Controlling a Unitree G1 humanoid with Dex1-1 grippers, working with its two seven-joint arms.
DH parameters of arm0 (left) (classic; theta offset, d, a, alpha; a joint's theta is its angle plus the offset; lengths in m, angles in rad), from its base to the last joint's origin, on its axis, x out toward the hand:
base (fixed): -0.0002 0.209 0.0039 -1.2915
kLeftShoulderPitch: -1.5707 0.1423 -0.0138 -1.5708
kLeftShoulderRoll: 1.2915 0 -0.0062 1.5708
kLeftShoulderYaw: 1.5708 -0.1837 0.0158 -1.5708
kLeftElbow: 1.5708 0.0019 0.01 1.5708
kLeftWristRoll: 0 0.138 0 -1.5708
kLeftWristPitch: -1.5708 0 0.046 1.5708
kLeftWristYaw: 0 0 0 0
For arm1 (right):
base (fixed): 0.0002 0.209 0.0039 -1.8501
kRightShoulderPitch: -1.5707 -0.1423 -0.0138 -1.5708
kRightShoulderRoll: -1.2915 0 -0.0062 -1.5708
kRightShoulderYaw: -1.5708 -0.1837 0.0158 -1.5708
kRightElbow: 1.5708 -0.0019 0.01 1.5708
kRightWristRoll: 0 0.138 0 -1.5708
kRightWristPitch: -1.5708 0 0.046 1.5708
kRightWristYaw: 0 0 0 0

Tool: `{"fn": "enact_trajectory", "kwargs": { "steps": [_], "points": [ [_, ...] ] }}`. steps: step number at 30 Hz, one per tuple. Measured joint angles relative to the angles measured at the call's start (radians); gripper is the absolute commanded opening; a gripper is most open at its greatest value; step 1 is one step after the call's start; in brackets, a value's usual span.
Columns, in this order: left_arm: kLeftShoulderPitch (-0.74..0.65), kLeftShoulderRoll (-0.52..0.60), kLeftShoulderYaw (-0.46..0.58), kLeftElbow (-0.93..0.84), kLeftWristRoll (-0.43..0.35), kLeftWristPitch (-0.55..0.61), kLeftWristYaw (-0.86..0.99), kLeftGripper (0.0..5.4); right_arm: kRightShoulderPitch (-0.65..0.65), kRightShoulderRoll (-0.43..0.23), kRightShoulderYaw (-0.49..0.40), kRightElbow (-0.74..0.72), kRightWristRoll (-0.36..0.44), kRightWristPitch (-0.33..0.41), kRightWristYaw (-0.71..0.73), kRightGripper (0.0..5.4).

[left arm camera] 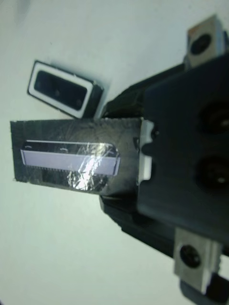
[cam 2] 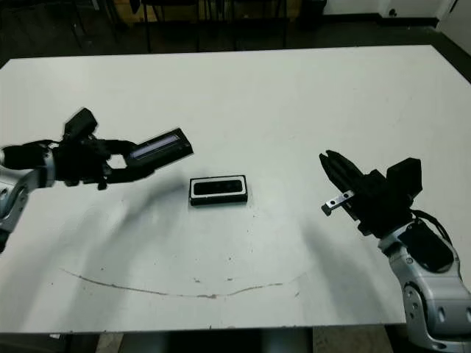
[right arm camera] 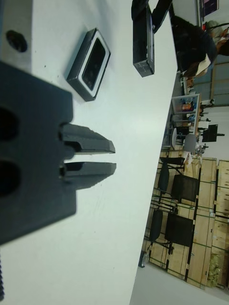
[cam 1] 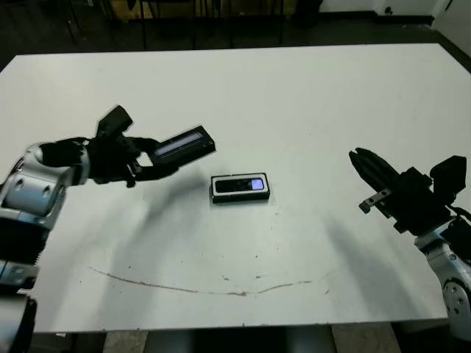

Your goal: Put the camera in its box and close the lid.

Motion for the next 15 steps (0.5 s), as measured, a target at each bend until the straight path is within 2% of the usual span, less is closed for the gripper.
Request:
{"fn": "enact_trajectory", "kwargs": {
  "steps": [6, 15],
  "points": [
    [-0.031, -0.046, -0.037, 0.051, 0.013, 0.011, -0.031, 2.76, -0.022, -0.005, 0.000, 0.048, -0.008, -0.049, 0.026, 0.00],
    [-0.078, -0.110, -0.062, 0.165, 0.019, 0.011, -0.103, 2.76, -0.028, -0.008, 0.000, 0.046, 0.010, -0.040, 0.033, 0.00]
  ]
}}
